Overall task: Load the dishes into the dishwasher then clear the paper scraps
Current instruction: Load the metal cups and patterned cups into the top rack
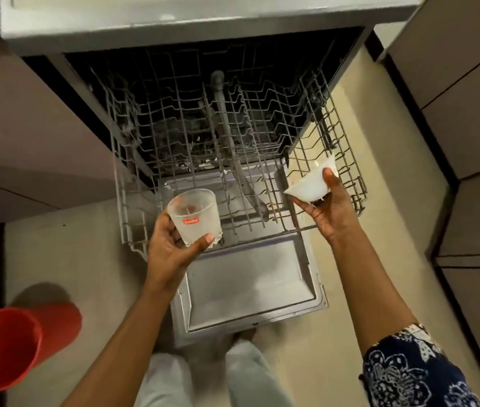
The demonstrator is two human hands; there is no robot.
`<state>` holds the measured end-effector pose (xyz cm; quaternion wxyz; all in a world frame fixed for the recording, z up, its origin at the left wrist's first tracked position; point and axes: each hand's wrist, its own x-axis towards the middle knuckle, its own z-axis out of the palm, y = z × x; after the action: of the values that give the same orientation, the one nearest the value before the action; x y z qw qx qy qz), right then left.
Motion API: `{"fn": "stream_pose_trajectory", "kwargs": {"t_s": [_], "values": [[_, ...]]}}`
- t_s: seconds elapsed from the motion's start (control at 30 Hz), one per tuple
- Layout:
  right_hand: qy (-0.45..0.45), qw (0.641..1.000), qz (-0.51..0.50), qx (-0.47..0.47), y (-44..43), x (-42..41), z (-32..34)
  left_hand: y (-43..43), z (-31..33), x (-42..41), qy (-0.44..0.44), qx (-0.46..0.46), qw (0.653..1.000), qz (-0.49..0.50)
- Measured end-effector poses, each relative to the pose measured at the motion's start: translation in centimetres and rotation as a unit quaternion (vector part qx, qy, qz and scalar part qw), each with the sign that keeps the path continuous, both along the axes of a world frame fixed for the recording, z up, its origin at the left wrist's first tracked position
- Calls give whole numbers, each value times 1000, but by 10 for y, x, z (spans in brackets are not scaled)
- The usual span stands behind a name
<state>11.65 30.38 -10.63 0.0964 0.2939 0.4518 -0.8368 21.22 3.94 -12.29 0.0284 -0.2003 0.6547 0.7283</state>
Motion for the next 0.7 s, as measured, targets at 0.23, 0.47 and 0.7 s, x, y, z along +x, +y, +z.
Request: {"fn": "stream_pose_trajectory", "kwargs": {"t_s": [0.23, 0.47, 0.7], "values": [[15, 813, 317, 488, 1, -25, -26, 1, -29, -22, 17, -33, 999, 17], [50, 557, 490, 668, -30, -20, -46, -2, -45, -31, 27, -51, 998, 15], [91, 501, 471, 721, -32, -15, -62, -5, -55, -33, 25, -70, 997, 7]]}}
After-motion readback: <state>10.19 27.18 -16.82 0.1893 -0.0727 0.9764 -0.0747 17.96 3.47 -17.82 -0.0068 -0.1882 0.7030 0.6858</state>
